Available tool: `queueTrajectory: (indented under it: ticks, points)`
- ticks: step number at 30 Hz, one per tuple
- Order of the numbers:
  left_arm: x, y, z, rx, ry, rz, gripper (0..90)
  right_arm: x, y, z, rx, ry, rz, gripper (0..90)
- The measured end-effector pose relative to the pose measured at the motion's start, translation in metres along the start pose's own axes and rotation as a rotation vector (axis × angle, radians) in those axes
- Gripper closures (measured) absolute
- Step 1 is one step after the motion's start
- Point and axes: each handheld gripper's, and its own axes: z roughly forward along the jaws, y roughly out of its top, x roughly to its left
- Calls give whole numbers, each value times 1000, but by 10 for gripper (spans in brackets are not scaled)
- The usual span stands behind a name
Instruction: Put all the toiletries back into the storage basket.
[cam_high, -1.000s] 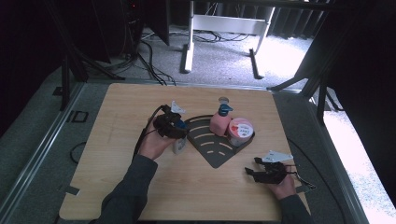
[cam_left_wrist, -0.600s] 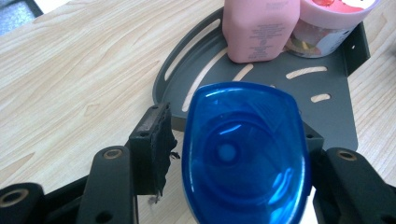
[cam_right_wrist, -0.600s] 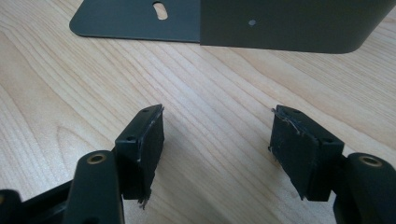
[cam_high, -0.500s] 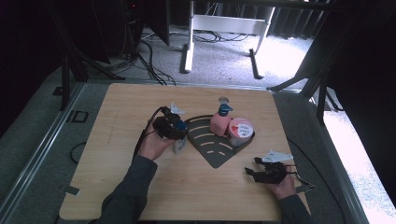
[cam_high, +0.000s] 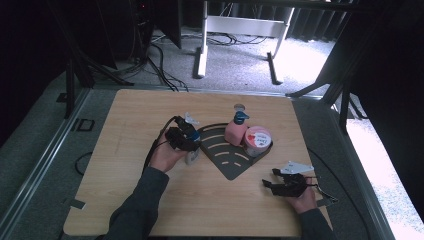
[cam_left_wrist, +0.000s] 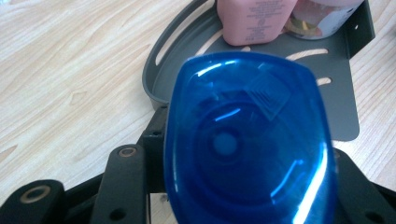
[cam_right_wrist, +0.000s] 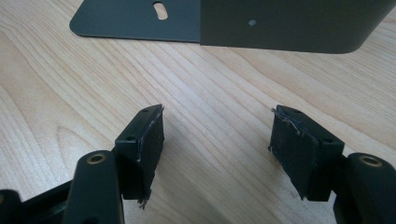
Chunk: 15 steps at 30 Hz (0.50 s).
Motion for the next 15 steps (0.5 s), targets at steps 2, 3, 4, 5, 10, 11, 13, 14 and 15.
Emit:
queueTrajectory:
  ticks: [2,3,4,5,10,11,13,14,15]
  points:
    - [0,0,1,5,-2,0,522,0,0,0,0,0,0,345]
    - [0,0,1,6,-2,2,522,0,0,0,0,0,0,345]
    - [0,0,2,8,-1,0,522,0,0,0,0,0,0,345]
    - [0,0,2,12,-1,0,522,0,0,0,0,0,0,345]
    - [0,-2,6,35,-1,1,519,0,0,0,0,0,0,345]
    - [-1,-2,7,36,-2,2,520,0,0,0,0,0,0,344]
    - [-1,-2,7,40,1,5,520,0,0,0,0,0,0,345]
    - [-1,-2,8,44,2,7,519,0,0,0,0,0,0,344]
    - [-1,-2,8,48,0,6,519,0,0,0,0,0,0,344]
